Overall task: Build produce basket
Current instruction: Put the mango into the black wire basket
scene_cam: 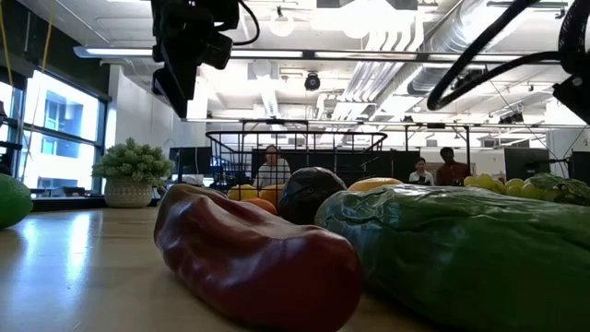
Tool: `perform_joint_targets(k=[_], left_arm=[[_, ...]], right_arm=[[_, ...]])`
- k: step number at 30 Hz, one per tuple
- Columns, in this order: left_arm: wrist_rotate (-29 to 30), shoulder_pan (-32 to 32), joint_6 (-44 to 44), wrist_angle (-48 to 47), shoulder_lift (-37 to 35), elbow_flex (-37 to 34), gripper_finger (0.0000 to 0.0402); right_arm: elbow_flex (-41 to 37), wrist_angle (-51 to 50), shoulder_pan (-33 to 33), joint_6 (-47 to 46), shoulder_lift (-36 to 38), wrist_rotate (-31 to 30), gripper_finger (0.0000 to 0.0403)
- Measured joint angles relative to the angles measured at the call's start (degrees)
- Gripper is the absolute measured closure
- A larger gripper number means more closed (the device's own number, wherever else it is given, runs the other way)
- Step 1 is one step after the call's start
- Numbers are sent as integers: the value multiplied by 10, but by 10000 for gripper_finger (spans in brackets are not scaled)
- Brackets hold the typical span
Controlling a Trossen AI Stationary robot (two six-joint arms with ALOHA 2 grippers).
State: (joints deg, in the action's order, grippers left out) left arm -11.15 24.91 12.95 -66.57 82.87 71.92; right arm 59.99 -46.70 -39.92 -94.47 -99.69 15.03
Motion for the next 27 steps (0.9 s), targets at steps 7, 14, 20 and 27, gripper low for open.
perform_joint_targets(k=[7,14,20,27], left_arm=[[12,0,-7,0,0,0,151],[61,0,-26,0,-1,0,151],[74,4,-43,1,-1,0,151],[94,29,-77,6,-14,1,151]], right_arm=[[0,2,10,-11,0,6,191],[0,1,21,-13,0,10,241],[3,-8,33,-41,18,-5,241],[7,-55,54,-90,74,-54,241]])
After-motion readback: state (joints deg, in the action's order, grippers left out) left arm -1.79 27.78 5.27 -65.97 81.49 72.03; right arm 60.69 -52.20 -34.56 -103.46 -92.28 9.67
